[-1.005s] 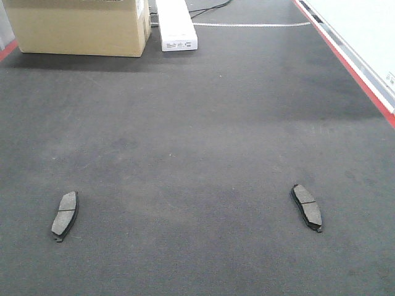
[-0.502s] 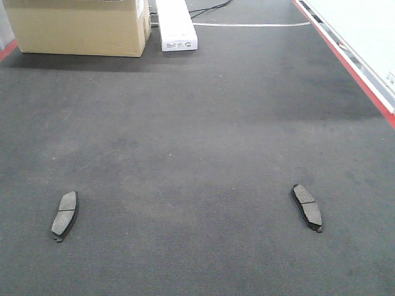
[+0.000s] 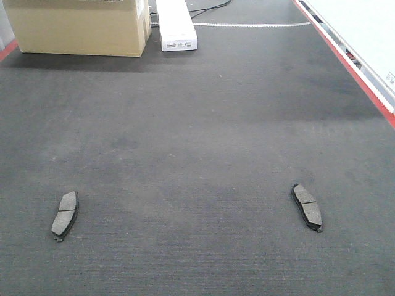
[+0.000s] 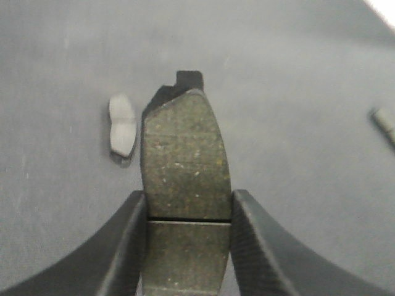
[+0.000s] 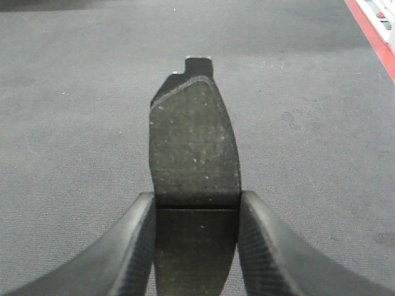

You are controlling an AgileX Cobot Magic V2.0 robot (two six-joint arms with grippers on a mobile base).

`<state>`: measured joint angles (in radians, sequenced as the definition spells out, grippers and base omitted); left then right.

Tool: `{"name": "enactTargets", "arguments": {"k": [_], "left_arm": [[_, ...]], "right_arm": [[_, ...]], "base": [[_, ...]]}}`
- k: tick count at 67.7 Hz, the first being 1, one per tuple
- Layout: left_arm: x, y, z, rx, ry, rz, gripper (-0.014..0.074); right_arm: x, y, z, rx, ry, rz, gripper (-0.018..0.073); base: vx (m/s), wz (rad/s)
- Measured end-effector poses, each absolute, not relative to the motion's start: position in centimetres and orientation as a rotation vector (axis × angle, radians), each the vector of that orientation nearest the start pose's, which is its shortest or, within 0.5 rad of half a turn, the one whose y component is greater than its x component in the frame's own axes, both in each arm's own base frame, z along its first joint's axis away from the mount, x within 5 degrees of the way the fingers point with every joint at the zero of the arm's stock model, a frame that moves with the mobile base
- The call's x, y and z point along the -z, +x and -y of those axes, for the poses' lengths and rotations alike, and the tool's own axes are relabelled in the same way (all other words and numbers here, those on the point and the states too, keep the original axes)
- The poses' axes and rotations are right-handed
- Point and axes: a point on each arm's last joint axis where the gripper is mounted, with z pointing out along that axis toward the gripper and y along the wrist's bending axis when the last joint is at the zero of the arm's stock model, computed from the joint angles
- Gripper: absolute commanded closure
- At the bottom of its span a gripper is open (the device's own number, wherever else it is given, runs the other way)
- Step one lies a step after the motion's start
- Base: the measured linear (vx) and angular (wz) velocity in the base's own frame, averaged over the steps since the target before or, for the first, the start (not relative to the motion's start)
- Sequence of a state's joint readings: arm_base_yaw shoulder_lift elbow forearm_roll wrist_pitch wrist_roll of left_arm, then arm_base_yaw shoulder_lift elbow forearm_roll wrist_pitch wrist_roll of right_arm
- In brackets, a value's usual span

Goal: Move and align brake pads A on conveyor

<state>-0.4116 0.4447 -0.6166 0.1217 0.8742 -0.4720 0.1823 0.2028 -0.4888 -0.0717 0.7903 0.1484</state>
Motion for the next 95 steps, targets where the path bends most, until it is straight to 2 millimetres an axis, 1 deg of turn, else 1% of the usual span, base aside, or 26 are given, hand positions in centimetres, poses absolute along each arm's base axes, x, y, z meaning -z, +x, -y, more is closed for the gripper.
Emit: {"name": "enactTargets", "arguments": {"k": [9,17,29,41,48,62,76,85,95], "left_arm": [[-31.4,11.1,4.0,0.310,-0.026,-2.318,0.0592],[-30.6,15.0,5.7,0.289,-0.014,-2.385,0.0593],[-28.1,20.0,8.2,0.282,-0.011,-2.478,0.0593],[-25.1,24.0,10.1,0.270,-0.030,-2.585,0.0589],[-24.1,26.1,11.2,0.281,-0.049,-2.614,0.0586],[-21.9,29.4,12.9,0.297,-0.084,-2.670,0.0574],[-19.3,31.1,14.2,0.308,-0.120,-2.730,0.0547],[-17.7,31.9,15.1,0.311,-0.120,-2.755,0.0496],[-16.3,32.6,15.5,0.303,-0.131,-2.785,0.0395]], "right_arm": [[-29.3,4.0,-0.3,-0.131,-0.051,-1.988,0.0564],[-29.3,4.0,-0.3,-0.131,-0.051,-1.988,0.0564],[-29.3,4.0,-0.3,-0.131,-0.051,-1.988,0.0564],[-29.3,4.0,-0.3,-0.131,-0.051,-1.988,0.0564],[-29.3,4.0,-0.3,-0.131,-0.051,-1.988,0.0564],[-29.3,4.0,-0.3,-0.131,-0.051,-1.988,0.0564],[-29.3,4.0,-0.3,-0.131,-0.051,-1.988,0.0564],[-29.3,4.0,-0.3,-0.131,-0.051,-1.988,0.0564],[-29.3,4.0,-0.3,-0.131,-0.051,-1.988,0.0564]], "base": [[0.00,0.00],[0.00,0.00],[0.00,0.00],[0.00,0.00],[0.00,0.00],[0.00,0.00],[0.00,0.00],[0.00,0.00],[0.00,0.00]]}}
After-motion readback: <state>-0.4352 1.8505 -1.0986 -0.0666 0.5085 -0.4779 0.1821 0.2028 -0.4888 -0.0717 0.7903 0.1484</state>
